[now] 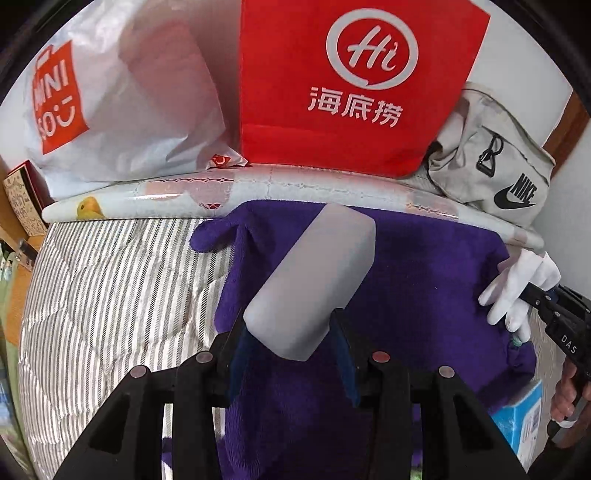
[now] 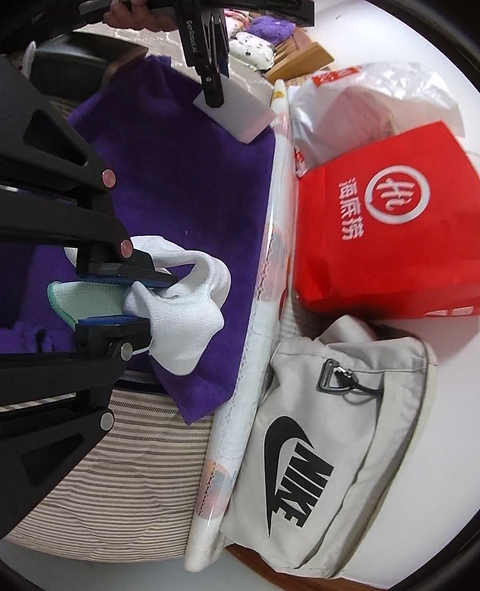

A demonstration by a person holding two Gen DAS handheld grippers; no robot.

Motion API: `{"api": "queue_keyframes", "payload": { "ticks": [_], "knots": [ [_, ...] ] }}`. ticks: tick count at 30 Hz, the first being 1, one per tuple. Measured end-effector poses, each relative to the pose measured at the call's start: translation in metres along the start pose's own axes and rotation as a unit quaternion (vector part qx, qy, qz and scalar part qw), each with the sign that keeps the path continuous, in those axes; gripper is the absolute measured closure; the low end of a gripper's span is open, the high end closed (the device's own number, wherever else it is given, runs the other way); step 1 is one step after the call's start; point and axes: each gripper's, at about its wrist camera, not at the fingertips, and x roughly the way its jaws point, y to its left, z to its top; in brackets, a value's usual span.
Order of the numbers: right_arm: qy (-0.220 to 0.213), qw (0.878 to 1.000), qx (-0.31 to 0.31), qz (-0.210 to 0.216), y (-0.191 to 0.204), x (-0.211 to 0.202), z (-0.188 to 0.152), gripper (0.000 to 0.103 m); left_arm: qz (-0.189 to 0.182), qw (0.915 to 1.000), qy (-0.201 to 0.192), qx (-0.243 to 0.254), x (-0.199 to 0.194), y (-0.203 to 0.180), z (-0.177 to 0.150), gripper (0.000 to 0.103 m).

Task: Organize soft objects
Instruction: 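Lower the sponge onto the purple towel with the left gripper while the right gripper releases the gloves there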

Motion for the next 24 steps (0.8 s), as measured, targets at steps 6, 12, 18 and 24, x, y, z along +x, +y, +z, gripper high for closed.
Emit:
{"api": "queue_keyframes", "payload": {
  "ticks": [6, 12, 18, 24],
  "knots": [
    [0.016, 1.000, -0.006, -0.002, -0.002, 0.019, 0.007, 0.090, -0.001, 0.9999, 0.016, 0.003, 0.014, -0.005, 0.009, 0.062],
    [0.035, 0.999, -0.008, -0.004, -0.003, 0.032, 0.010, 0.090, 0.011, 0.9997, 0.022, 0.001, 0.023, -0.001, 0.012, 0.061],
    [0.047, 0.999, -0.010, -0.007, -0.004, 0.037, 0.011, 0.089, 0.010, 0.9995, 0.027, 0.011, 0.027, -0.003, 0.012, 0.060],
    [0.049, 0.999, -0.017, -0.004, 0.001, 0.038, 0.014, 0.043, -0.002, 0.9991, 0.039, 0.016, 0.029, -0.008, 0.013, 0.046]
  ]
}}
